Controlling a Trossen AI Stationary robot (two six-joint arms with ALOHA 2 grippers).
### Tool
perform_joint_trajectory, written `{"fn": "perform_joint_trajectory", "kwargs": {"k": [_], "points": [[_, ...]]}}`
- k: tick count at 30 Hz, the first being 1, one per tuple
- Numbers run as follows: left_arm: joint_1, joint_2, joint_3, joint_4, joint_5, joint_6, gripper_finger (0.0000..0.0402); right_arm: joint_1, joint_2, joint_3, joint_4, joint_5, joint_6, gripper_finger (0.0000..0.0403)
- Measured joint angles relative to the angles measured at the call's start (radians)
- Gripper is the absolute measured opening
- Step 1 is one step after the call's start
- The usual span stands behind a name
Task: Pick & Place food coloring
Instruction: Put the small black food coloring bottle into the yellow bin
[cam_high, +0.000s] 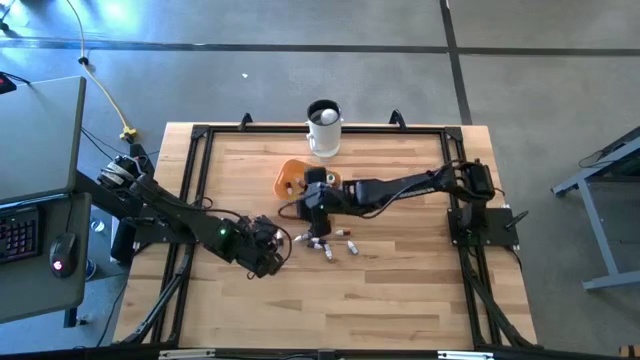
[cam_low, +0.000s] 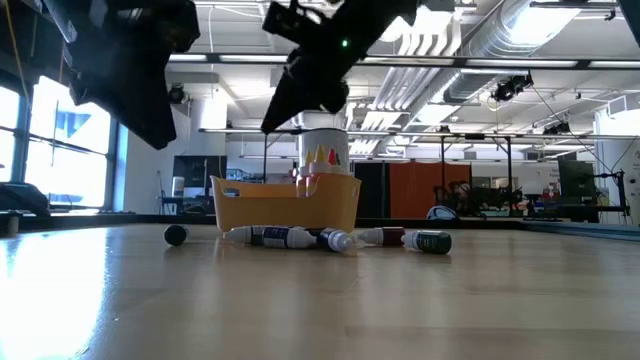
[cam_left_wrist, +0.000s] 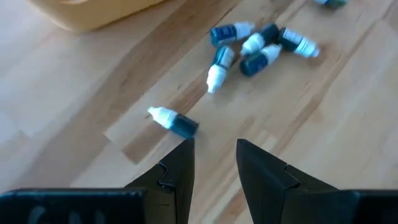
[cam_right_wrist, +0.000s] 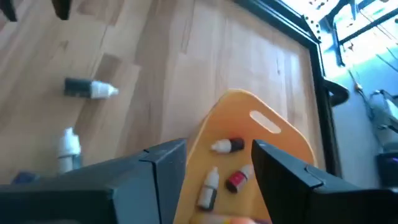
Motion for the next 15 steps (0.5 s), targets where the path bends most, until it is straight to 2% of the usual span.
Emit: {"fn": "perform_joint_trajectory", "kwargs": {"k": [6, 9, 12, 15], "points": [[0.001, 0.042, 0.0, 0.013, 0.007, -0.162, 0.0117, 0.086, -0.001, 0.121, -0.343, 0.245, 0.008, 0.0177], [0.001, 0.096, -0.001, 0.008, 0.04, -0.246, 0.0117, 0.118, -0.002, 0.151, -0.542, 0.358, 0.073, 0.0177], [0.001, 0.144, 0.0, 0.014, 0.049, -0.328, 0.0117, 0.137, -0.002, 0.163, -0.734, 0.404, 0.202, 0.0177], [0.023, 0.175, -0.001, 0.016, 0.045, -0.393, 0.0117, 0.145, -0.003, 0.162, -0.916, 0.392, 0.343, 0.0177]]}}
